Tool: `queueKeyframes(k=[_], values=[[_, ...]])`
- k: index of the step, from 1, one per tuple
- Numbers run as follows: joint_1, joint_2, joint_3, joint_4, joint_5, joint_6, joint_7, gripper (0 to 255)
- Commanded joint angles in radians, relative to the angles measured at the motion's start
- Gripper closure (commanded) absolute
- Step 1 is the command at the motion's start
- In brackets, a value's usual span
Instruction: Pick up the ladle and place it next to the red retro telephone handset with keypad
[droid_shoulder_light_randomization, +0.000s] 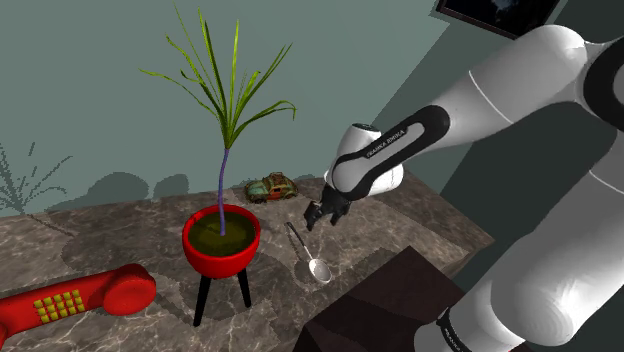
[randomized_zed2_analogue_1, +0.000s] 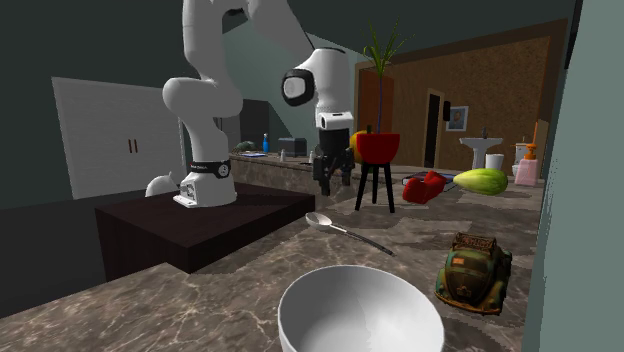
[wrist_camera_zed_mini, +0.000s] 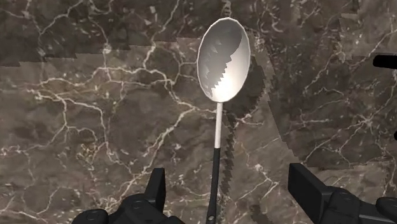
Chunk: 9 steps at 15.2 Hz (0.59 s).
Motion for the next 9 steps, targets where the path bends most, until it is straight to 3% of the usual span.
queueKeyframes(k=[1,5,9], values=[[0.005,0.088,0.006,0.019,0.019,0.063,0.005,0],[0.007,0.269,0.020,0.086,0.057,0.167,0.007,0],[0.006,0.324,0.027,0.100,0.064,0.208,0.001,0]])
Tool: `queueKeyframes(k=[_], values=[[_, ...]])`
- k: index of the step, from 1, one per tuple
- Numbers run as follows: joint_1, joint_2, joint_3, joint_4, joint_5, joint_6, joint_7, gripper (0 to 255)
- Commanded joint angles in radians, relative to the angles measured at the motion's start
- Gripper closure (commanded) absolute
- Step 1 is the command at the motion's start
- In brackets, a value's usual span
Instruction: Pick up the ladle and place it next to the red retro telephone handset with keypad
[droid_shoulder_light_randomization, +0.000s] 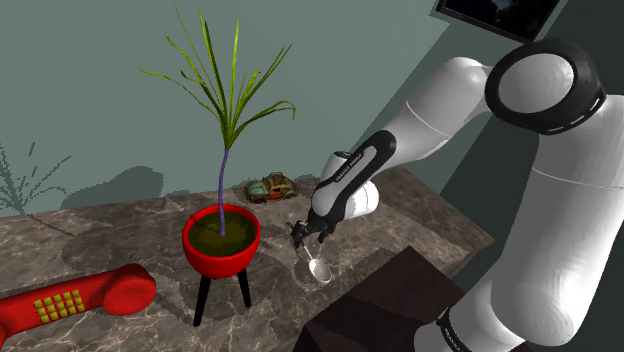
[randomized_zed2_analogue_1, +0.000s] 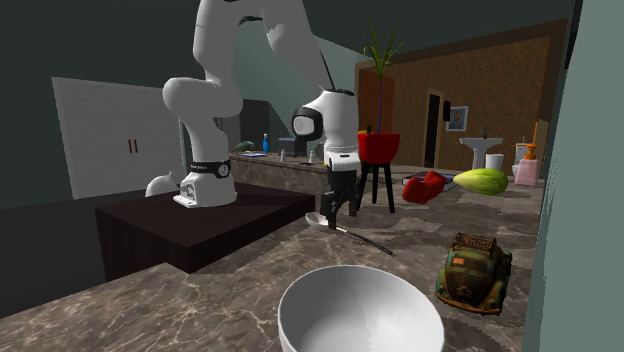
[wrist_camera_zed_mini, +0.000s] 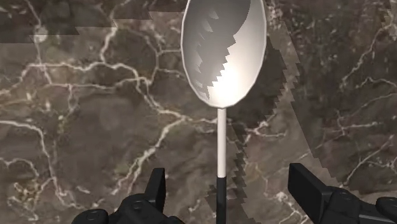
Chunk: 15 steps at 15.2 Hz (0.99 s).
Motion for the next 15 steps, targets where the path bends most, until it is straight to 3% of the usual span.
queueKeyframes(k=[1,4,12,13,15], values=[[-0.001,0.031,0.004,0.008,0.004,0.023,-0.004,0],[-0.002,0.091,0.010,0.025,0.010,0.067,-0.010,0],[-0.003,0.091,0.010,0.025,0.009,0.067,-0.010,0],[-0.003,0.091,0.010,0.025,0.009,0.067,-0.010,255],[-0.003,0.091,0.010,0.025,0.009,0.067,-0.010,255]])
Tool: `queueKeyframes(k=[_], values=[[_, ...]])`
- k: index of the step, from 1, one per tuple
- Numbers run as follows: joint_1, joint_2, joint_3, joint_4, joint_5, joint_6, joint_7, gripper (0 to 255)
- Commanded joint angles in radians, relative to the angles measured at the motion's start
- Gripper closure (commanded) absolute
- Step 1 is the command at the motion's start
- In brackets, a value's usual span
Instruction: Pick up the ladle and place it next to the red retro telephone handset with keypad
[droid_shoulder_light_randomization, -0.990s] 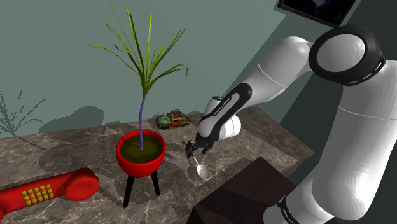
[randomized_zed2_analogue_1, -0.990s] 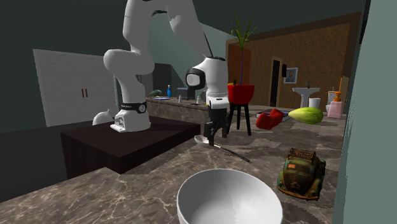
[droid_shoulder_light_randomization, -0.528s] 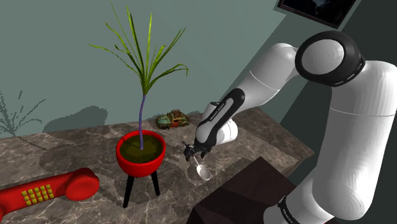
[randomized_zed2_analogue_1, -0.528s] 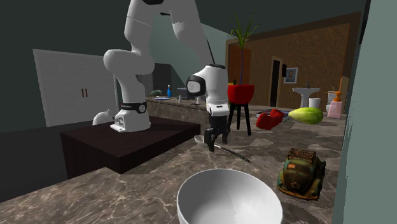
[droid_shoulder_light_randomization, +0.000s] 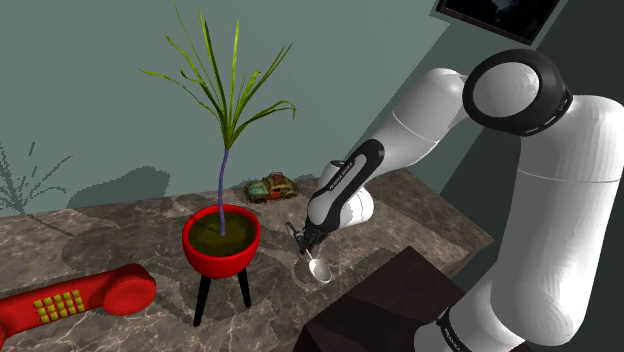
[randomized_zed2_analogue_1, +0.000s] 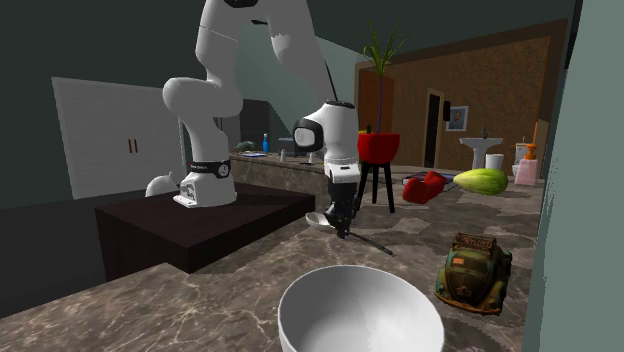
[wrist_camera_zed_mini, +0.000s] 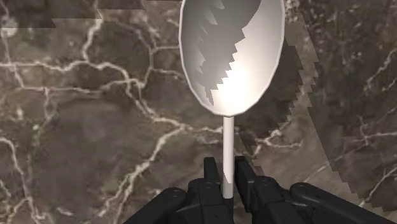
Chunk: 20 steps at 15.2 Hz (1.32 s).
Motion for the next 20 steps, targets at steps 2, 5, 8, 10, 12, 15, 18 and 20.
queueKeyframes(k=[2,5,8,10,12,15,18,20], values=[[0.000,0.000,0.000,0.000,0.000,0.000,0.000,255],[0.000,0.000,0.000,0.000,0.000,0.000,0.000,255],[0.002,-0.017,-0.002,-0.005,-0.001,-0.012,0.003,255],[0.005,-0.051,-0.006,-0.014,-0.004,-0.036,0.009,255],[0.009,-0.084,-0.010,-0.023,-0.008,-0.061,0.016,255],[0.013,-0.134,-0.016,-0.034,-0.015,-0.100,0.026,255],[0.017,-0.182,-0.021,-0.042,-0.023,-0.140,0.037,255],[0.018,-0.214,-0.024,-0.047,-0.029,-0.167,0.045,255]])
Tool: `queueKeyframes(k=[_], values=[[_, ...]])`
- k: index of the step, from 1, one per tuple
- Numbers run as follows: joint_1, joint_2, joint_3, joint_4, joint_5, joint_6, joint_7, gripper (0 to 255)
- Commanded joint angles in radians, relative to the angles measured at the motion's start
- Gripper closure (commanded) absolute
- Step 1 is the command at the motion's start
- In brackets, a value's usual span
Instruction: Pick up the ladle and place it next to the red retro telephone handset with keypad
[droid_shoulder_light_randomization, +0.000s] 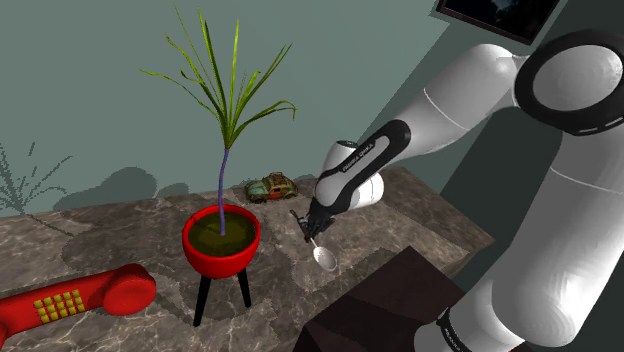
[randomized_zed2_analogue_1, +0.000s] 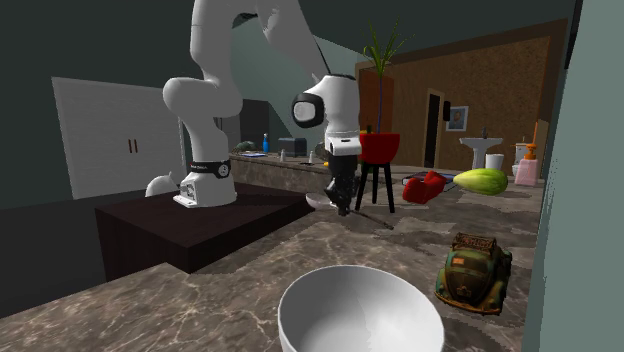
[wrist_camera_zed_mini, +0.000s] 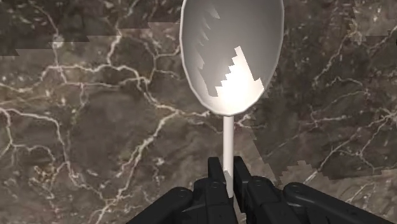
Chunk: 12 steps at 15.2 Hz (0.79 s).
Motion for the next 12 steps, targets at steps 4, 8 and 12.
queueKeyframes(k=[4,8,12], values=[[0.002,-0.079,-0.007,-0.009,-0.015,-0.071,0.017,255],[0.002,-0.139,-0.011,-0.011,-0.026,-0.128,0.031,255],[0.001,-0.196,-0.013,-0.009,-0.036,-0.187,0.043,255]])
